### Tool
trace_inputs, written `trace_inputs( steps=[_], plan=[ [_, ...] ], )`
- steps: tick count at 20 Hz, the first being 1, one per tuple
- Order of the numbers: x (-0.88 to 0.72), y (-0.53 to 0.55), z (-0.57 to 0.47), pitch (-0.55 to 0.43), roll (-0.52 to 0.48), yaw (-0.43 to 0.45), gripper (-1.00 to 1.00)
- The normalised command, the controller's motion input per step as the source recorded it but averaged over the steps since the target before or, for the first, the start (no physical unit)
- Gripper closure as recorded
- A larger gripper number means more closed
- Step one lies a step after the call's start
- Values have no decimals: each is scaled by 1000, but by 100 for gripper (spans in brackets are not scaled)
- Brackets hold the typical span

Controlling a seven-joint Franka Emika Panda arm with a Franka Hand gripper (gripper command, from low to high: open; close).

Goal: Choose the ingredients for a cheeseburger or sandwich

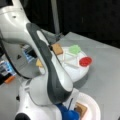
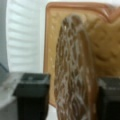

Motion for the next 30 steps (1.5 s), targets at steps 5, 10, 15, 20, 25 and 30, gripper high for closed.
trace_inputs(
  steps=[5, 10, 15, 20, 25, 30],
  plan=[
    [27, 171, 86, -101, 54, -79, -100],
    [58, 119, 97, -89, 53, -80, -100],
    [38, 108, 151, -51, 29, -82, -100],
    [-115, 138, 280, 71, -111, -118, -100],
    [-419, 195, 437, 164, -293, -163, -100],
    [-582, 282, 116, 31, -432, -69, -100]
  ],
)
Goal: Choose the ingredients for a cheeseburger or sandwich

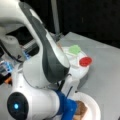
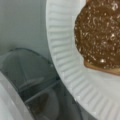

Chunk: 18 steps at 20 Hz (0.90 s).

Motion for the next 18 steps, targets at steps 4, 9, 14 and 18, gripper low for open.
trace_inputs(
  steps=[4, 9, 14, 18],
  plan=[
    [-537, 355, -65, 13, -778, -155, -100],
    [-498, 605, 188, -43, -525, -284, -100],
    [-628, 643, 283, -66, -482, -58, -100],
    [-590, 544, 235, -90, -519, -25, -100]
  ],
)
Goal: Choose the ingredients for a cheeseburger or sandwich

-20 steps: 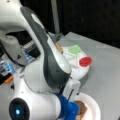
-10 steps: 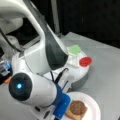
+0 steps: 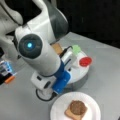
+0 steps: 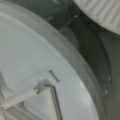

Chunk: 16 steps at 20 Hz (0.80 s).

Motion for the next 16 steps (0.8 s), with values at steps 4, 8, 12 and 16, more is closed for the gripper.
trace_inputs(
  steps=[4, 8, 12, 16],
  plan=[
    [-502, 457, 110, -146, -436, -20, -100],
    [-463, 337, -77, -186, -329, 50, -100],
    [-365, 248, -157, -198, -252, 39, -100],
    [-253, 264, -184, -197, -219, 35, -100]
  ],
)
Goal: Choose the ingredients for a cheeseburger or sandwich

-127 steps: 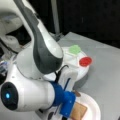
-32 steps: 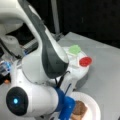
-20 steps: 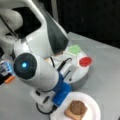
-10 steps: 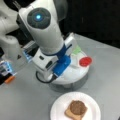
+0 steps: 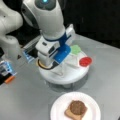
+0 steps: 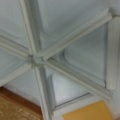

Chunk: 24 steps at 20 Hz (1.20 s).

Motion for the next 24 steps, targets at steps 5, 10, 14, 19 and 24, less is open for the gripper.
trace_inputs(
  steps=[5, 10, 14, 19, 24],
  plan=[
    [-248, 250, -187, -172, -187, 103, -100],
    [-358, 148, -206, -170, -236, 143, -100],
    [-456, 49, -265, -230, -320, 243, -100],
    [-396, 74, -266, -275, -313, 230, -100],
    [-310, 152, -265, -293, -241, 112, -100]
  ],
)
